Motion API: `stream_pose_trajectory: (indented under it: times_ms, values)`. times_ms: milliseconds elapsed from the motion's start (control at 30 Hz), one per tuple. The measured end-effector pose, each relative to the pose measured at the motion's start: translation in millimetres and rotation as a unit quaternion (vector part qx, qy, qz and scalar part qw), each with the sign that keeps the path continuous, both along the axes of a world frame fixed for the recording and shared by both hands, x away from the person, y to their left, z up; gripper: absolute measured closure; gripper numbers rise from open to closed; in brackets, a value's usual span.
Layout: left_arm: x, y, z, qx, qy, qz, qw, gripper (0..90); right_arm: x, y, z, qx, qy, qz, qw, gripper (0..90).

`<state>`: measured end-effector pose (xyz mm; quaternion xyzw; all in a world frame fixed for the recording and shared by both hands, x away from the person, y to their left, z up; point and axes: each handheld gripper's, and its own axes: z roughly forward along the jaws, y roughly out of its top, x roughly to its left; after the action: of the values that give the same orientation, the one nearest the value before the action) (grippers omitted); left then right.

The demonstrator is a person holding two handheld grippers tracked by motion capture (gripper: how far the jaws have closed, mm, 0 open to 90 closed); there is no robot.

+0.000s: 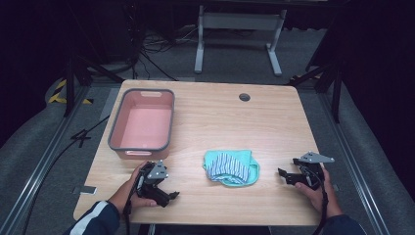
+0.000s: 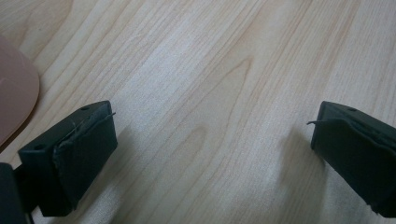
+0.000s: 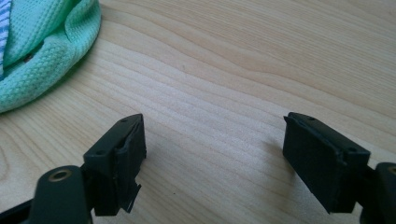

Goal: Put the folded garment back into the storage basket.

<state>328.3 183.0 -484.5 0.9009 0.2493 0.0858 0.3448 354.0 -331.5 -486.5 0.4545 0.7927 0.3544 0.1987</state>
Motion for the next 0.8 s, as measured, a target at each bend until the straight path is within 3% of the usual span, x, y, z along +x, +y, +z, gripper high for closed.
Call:
stream_pose_trajectory:
  times_ms: [400,567,667,733,800]
  values:
    - [-0.6,-0.2,0.2,0.001,0.001,0.003,1.0,0.5,-0.2,0.1,0.0,0.0,0.0,-0.003,1.0,21.3]
    - [-1.7,-5.1,7.3,0.02,0.009,0.012,0.9997,7.5,-0.8,0.4,-0.1,0.0,0.003,-0.011,0.9999,18.5]
    - [-2.3,-13.1,12.6,0.001,-0.015,0.022,0.9996,23.9,-1.7,0.2,-0.2,-0.005,0.001,-0.016,0.9999,17.3]
    - [-2.8,-19.3,15.8,-0.016,-0.017,0.012,0.9997,21.5,-2.4,0.4,-0.1,-0.003,0.003,-0.021,0.9998,17.1]
    - [-2.3,-24.9,17.2,-0.012,-0.014,0.005,0.9998,22.0,-2.4,0.4,0.0,-0.002,0.004,-0.022,0.9997,17.0]
